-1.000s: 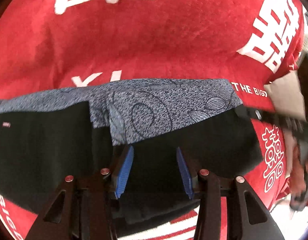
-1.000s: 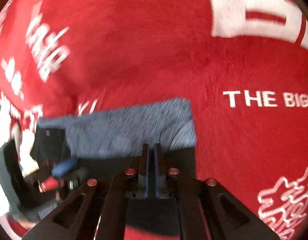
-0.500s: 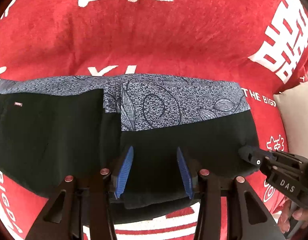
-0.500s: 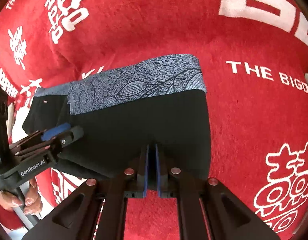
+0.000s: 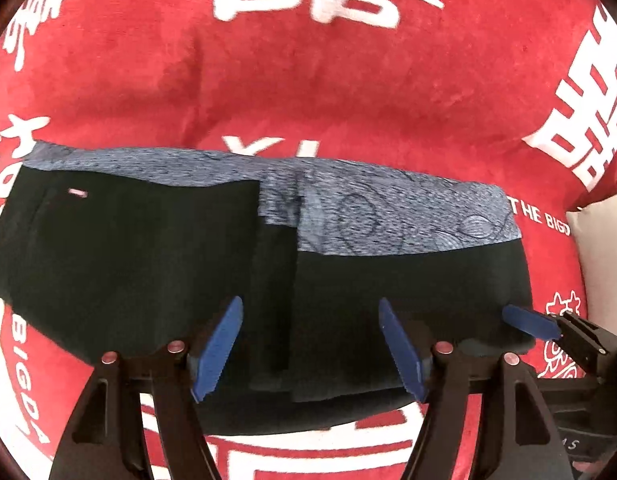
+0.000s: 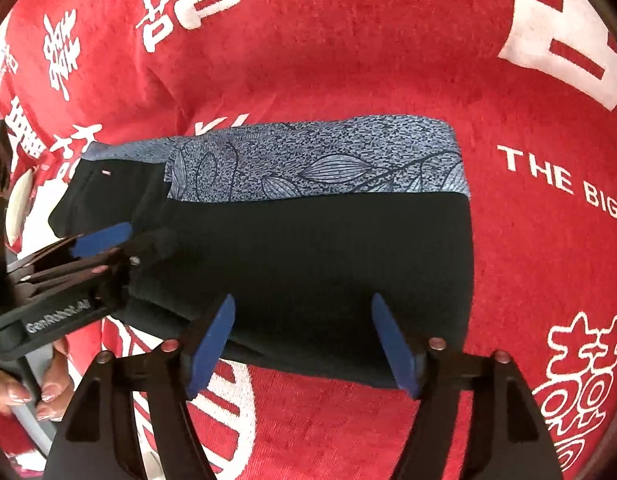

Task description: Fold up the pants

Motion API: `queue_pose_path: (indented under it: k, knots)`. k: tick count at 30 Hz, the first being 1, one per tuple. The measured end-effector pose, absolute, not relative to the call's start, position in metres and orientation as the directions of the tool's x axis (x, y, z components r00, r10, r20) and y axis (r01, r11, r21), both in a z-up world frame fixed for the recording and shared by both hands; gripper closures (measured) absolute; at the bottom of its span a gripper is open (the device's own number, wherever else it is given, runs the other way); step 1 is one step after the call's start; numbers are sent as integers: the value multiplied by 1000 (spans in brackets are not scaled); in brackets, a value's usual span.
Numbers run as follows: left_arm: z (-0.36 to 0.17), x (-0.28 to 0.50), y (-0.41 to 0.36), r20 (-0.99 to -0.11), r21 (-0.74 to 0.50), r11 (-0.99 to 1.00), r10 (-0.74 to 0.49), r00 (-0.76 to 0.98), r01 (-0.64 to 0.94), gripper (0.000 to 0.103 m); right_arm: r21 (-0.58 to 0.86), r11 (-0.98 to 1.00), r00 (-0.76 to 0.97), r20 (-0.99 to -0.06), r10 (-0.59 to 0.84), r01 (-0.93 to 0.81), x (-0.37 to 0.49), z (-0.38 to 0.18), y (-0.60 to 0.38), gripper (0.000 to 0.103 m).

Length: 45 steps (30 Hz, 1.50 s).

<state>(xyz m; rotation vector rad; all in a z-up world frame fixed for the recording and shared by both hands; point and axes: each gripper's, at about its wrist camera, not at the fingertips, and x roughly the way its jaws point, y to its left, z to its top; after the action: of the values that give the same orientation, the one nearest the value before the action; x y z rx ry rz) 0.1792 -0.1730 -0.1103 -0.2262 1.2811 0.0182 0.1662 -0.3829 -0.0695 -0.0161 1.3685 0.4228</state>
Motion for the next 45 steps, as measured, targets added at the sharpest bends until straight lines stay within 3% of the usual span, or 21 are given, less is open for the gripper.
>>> queue_pose_path:
  k: [4, 10, 17, 24, 29, 33, 39, 45]
  knots:
    - [-105, 173, -159, -954, -135, 978, -85, 288, -159, 31, 191, 925, 128, -961, 244, -328, 168, -72, -371, 23]
    - [-104, 162, -132, -954, -146, 969, -84, 289, -201, 31, 5, 918, 173, -982, 80, -397, 158, -80, -343, 14]
    - [-103, 142, -90, -948, -180, 946, -94, 305, -269, 31, -49, 933, 188, -982, 20, -356, 160, -86, -337, 5]
    - [-99, 116, -26, -924, -244, 890, -93, 370, -386, 31, -98, 942, 183, -982, -39, -322, 164, -84, -326, 4]
    - [-97, 93, 28, -899, -291, 833, -70, 432, -471, 31, -8, 945, 246, -966, 77, -326, 160, -60, -308, 4]
    - [-107, 79, 71, -880, -344, 773, -67, 470, -534, 31, 76, 932, 182, -972, 149, -354, 161, -75, -286, 4]
    - [-136, 65, 121, -799, -533, 639, -167, 578, -554, 31, 50, 927, 181, -975, 125, -372, 151, -96, -280, 3]
    - [-153, 66, 137, -746, -620, 579, -227, 626, -529, 31, 45, 921, 179, -976, 123, -387, 151, -99, -281, 3]
